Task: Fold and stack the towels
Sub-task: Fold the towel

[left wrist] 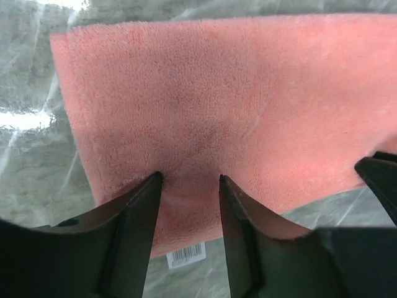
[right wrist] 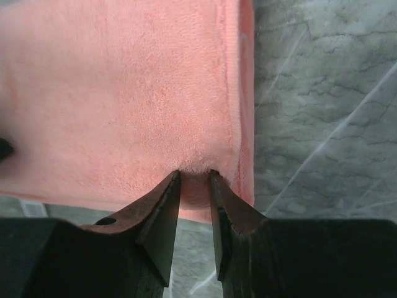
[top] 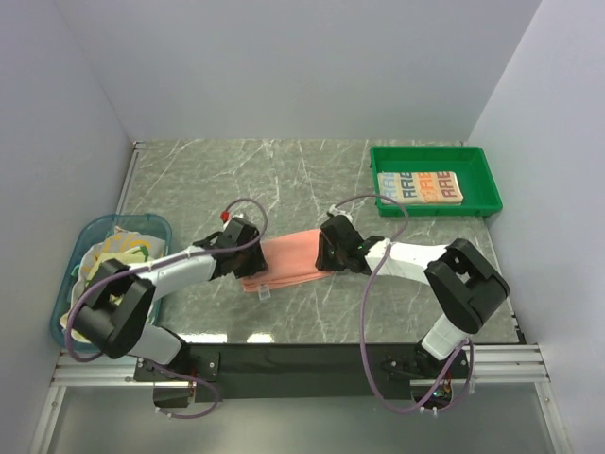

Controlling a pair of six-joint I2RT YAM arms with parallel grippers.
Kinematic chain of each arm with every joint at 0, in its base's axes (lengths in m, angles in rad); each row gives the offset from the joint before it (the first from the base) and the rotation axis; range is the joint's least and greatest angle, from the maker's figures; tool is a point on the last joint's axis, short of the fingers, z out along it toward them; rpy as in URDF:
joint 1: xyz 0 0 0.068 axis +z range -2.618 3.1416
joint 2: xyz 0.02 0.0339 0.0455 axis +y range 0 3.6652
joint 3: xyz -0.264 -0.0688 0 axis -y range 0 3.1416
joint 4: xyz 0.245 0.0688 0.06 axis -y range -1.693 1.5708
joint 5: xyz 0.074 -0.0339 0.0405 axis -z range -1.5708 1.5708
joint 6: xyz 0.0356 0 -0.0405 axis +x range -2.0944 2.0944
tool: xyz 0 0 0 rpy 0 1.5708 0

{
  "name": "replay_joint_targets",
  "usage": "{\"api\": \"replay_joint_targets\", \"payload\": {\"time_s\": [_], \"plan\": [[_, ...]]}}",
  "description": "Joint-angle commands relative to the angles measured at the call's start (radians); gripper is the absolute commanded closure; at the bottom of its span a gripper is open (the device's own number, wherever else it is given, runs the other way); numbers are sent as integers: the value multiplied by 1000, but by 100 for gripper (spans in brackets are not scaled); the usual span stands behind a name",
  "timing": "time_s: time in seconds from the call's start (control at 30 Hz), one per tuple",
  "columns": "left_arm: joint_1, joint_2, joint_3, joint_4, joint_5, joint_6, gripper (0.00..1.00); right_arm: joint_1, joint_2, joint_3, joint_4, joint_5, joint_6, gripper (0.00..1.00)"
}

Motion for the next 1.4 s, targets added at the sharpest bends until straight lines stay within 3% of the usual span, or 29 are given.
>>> {"api": "replay_joint_targets", "payload": {"time_s": [0.0, 0.17, 0.23, 0.43, 0.57, 0.9, 1.2, 1.3, 1.37], "plan": [[-5, -36, -128, 44, -15, -83, 49, -30, -23, -72, 99, -30, 71, 66], [-5, -102, -190, 121, 3, -124, 46, -114, -41, -135, 192, -103, 91, 66], [-9, -141, -181, 118, 1, -132, 39, -122, -86, -133, 192, -116, 76, 66], [-12, -312, -124, -24, -64, -152, 18, -125, -241, -133, 136, -89, 80, 65], [-14, -398, -103, -124, -97, -190, 14, -137, -238, -116, 116, -106, 59, 64], [-14, -426, -230, -112, -97, -239, 29, -156, -117, -133, 158, -164, 36, 64], [-14, -371, -221, -87, -95, -218, 35, -153, -71, -125, 186, -205, 7, 67], [-15, -368, -218, -87, -85, -219, 40, -154, -74, -121, 183, -213, 0, 71], [-15, -371, -212, -98, -77, -219, 41, -154, -78, -121, 180, -213, -6, 80]]}}
